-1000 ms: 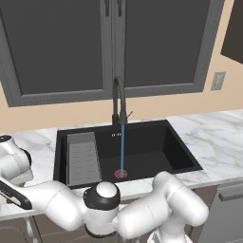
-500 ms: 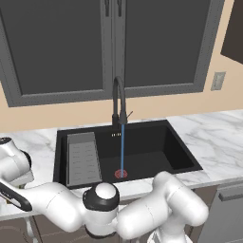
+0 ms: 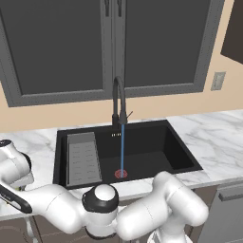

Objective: Soak the sponge with water for a few seconds and then drop it inside the sink.

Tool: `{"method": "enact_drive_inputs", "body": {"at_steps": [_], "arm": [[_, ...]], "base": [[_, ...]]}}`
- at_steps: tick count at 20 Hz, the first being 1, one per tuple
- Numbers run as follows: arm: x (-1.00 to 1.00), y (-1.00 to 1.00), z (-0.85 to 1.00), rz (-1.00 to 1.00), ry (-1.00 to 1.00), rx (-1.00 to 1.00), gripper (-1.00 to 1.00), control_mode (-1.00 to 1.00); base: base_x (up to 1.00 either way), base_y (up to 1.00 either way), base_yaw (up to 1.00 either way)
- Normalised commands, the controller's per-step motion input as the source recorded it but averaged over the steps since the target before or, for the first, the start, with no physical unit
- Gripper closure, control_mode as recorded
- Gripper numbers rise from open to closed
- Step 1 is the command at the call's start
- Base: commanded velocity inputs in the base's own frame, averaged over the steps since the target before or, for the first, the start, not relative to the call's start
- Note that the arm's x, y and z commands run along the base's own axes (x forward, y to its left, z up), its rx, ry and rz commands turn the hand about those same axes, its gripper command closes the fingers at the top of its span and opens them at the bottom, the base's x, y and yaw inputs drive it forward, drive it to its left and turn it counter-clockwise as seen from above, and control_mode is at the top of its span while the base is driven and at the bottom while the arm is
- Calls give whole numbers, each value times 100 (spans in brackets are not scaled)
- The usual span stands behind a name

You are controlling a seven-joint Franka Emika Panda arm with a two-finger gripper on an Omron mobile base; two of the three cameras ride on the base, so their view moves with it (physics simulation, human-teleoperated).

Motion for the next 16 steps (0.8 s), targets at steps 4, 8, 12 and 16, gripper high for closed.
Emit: {"method": "enact_drive_inputs", "body": {"at_steps": [4, 8, 12, 16], "arm": [[0, 0, -14, 0, 0, 0, -100, -100], [0, 0, 0, 0, 0, 0, -100, -100], [0, 0, 0, 0, 0, 0, 100, -100], [0, 0, 0, 0, 0, 0, 100, -100]], "base": [[0, 0, 0], [0, 0, 0], [0, 0, 0], [0, 0, 0]]}}
